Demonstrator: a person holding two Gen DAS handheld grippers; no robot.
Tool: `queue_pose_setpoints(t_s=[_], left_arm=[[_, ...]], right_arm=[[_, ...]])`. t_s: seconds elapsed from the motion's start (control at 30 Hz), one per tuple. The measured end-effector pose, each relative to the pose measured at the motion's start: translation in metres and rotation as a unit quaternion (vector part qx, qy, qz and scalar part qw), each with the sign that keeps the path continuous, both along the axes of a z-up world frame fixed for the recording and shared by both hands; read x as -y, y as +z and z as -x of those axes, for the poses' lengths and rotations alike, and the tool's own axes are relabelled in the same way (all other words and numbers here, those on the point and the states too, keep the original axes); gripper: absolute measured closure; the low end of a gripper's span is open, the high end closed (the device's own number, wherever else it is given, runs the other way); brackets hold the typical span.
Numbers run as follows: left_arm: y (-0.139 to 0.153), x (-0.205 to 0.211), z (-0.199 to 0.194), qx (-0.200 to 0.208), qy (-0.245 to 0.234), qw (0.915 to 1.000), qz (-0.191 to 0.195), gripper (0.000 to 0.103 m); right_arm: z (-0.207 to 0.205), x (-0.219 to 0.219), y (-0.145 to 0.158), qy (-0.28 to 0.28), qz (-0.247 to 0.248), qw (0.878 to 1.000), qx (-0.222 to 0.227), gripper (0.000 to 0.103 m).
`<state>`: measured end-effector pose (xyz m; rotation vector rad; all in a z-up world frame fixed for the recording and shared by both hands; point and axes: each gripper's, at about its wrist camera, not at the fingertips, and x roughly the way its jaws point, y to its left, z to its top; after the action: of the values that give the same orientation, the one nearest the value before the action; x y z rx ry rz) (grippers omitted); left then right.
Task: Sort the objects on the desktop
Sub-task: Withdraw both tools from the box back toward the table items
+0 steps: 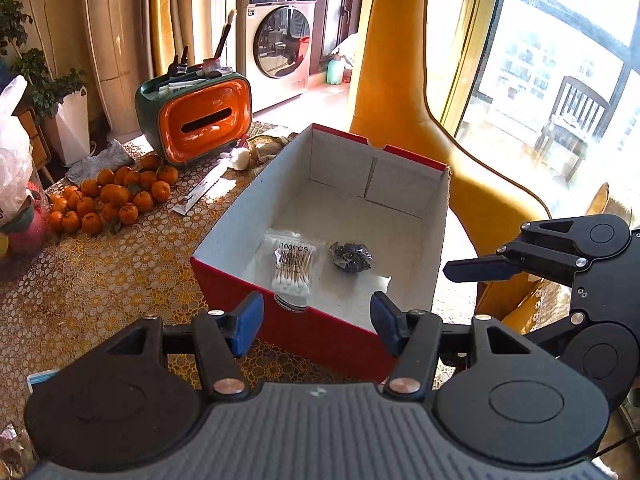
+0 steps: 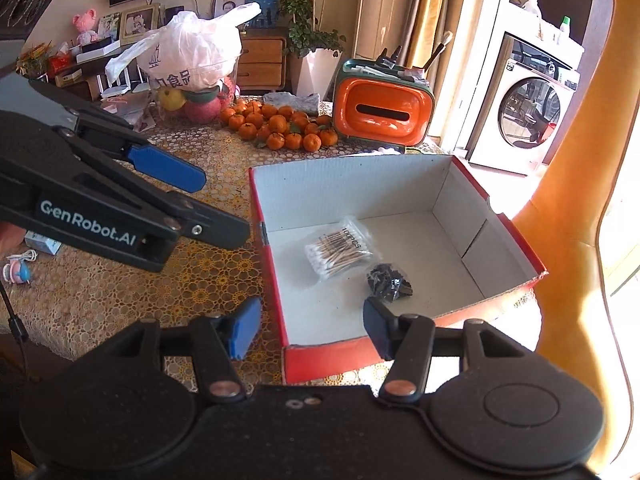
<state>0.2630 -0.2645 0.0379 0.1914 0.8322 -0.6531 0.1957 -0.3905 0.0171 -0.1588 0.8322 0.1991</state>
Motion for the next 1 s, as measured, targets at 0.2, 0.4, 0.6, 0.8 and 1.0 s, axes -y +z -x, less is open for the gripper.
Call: queue_pose_setpoints(t_s=[0.2, 0.4, 0.6, 0.8, 1.0], left_arm=[[0.015, -0.028, 0.035, 0.016, 0.003, 0.9997, 0.017, 0.045], [0.026, -0.063, 0.067, 0.031, 0.015, 0.9988, 0.035, 0.045], [0.037, -0.095, 0.098, 0.054, 0.033, 0.9969, 0.046, 0.045], [0.042, -0.131, 0.129, 0.074, 0.059, 0.9938, 0.058, 0.045], [0.037, -0.166, 0.154, 0.085, 0.086, 0.9903, 0.068, 0.045]], right_arm=[[0.025, -0.018, 0.014, 0.008, -0.005, 1.000, 0.019, 0.046], [0.047, -0.039, 0.029, 0.016, -0.017, 0.999, 0.040, 0.046], [0.066, -0.060, 0.036, 0.018, -0.028, 0.998, 0.058, 0.046], [0.082, -0.084, 0.037, 0.029, -0.044, 0.996, 0.067, 0.046], [0.092, -0.116, 0.030, 0.045, -0.056, 0.995, 0.069, 0.045]])
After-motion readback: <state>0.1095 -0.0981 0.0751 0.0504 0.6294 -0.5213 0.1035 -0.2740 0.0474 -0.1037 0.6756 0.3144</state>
